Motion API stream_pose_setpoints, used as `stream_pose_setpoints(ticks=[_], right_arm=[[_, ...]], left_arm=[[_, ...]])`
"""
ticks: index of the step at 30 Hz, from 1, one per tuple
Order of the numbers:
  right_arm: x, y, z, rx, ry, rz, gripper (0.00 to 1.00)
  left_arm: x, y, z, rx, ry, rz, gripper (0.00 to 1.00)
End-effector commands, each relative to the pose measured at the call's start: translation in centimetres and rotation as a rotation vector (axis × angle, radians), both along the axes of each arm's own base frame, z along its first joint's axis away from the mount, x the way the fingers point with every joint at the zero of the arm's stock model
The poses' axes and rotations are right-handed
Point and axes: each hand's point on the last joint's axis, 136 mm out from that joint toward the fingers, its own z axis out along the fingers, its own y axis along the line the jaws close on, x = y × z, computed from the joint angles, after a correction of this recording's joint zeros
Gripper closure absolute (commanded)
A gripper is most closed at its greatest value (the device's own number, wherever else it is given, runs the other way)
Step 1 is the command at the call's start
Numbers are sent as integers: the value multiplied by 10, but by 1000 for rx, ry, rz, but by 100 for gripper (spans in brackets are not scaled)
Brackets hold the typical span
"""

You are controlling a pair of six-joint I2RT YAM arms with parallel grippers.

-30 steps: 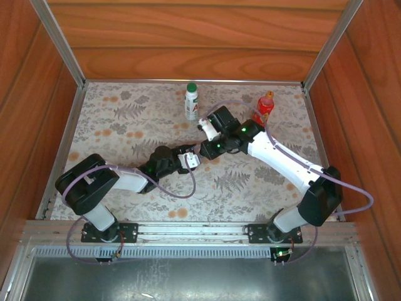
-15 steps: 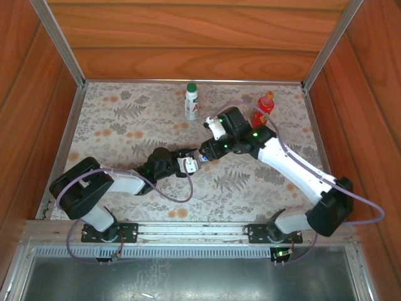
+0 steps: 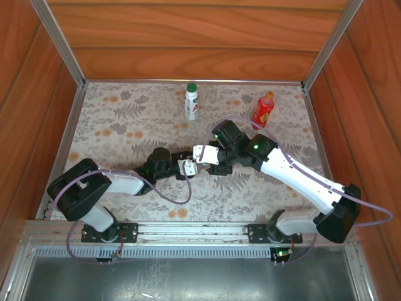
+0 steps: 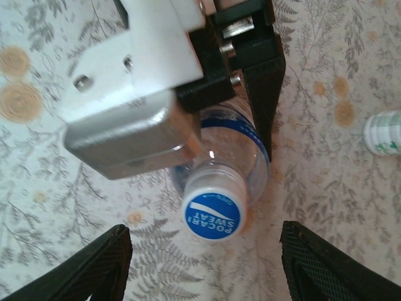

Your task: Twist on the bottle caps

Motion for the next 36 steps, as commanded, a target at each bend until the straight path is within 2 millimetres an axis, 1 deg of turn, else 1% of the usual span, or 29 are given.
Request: stream_pose_setpoints(ticks=[1,5,10,13,17,19,22,26,29,32,34,36], right_arm=[[5,0,-6,-56,-58,85,33],[8,3,-14,-77,-52,88,38],[9,8,-18,-75,-24,82,47],[8,10,-19,-70,-9,76,57],[7,9,-20,-70,4,67,65],[6,9,-20,-68,10,65,67],[4,12,-20,-50,32,51,66],[4,21,-11,51,101,-67,66],[1,27,-10,132,186,-186,67],[7,31,-8,216,279,-374,67],[15,35,-4,292,360,-560,67],[19,39,-3,352,440,-685,67]], left_arm=[[-7,1,3,-5,-11,-36,40],[-8,0,5,-9,-9,-42,40],[-9,0,5,-11,-7,-43,40],[-7,1,5,-9,-10,-36,40],[-7,1,3,-5,-8,-34,40],[-7,0,3,-5,-7,-36,40],[-7,0,3,-8,-2,-33,40],[-4,0,3,-9,1,-21,40],[-2,-1,2,-5,3,-17,40],[-1,-1,2,-6,4,-16,40],[-2,-2,2,-6,5,-18,40],[-2,-2,2,-5,5,-16,40]])
